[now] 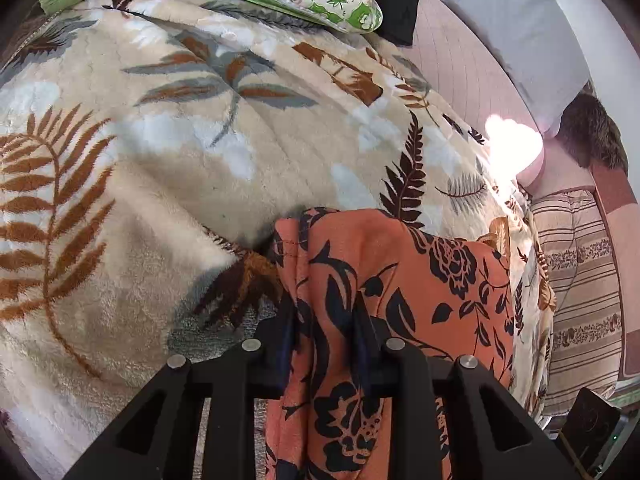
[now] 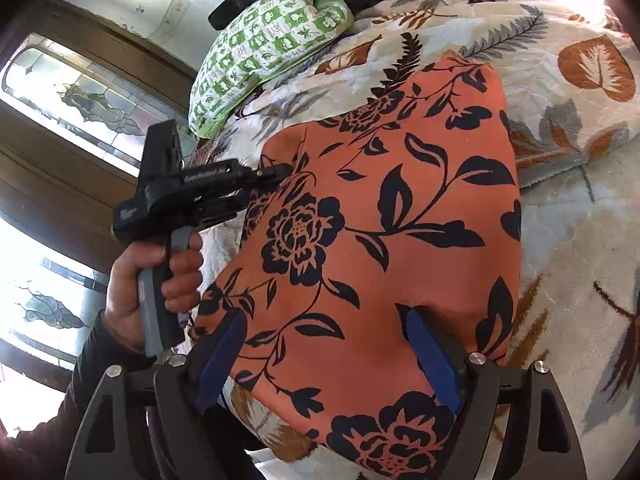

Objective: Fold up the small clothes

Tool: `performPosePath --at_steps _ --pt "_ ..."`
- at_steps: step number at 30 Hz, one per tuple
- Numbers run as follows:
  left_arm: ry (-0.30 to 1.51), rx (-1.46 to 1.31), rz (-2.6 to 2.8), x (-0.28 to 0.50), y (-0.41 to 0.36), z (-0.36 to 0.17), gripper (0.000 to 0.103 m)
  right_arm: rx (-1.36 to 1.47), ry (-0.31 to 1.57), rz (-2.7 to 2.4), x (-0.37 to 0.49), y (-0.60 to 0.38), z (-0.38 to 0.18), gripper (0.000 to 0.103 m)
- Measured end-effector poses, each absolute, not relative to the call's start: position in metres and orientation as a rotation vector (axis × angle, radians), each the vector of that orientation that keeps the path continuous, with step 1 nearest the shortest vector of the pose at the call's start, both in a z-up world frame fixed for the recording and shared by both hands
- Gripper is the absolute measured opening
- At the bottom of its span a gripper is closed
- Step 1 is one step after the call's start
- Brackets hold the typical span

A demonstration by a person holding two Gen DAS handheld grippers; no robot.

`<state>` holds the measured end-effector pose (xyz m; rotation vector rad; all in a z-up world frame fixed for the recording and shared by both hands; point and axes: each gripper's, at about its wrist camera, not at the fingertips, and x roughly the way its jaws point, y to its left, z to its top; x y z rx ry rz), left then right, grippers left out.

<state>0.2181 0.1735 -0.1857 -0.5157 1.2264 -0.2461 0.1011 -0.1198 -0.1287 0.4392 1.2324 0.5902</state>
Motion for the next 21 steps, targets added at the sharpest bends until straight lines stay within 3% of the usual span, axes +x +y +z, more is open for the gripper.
performPosePath --at_steps 4,6,8,15,18,21 --pt "1.158 -0.353 -0.180 0.204 0.160 -0.160 0.039 0.431 1.231 0.581 0.099 -0.119 -0.129 0.085" --pt "1.089 -0.265 -0.138 0.184 0.159 -0.136 0.058 0.413 1.229 0.577 0.098 -0.118 -0.126 0.085" --pt "1.033 -0.202 -0.107 0.160 0.159 -0.117 0.066 0.408 1.229 0.565 0.096 -0.117 -0.123 0.085" --pt "1.002 -0.190 -0.049 0.085 0.165 -0.097 0.066 0.483 1.163 0.538 0.085 -0.122 -0.099 0.085" --pt "1.031 -0.196 -0.044 0.066 0.159 -0.115 0.073 0.506 1.158 0.503 0.086 -0.125 -0.104 0.085" --pt "1.167 -0.134 -0.042 0.062 0.147 -0.155 0.074 0.561 1.217 0.454 0.092 -0.133 -0.125 0.085"
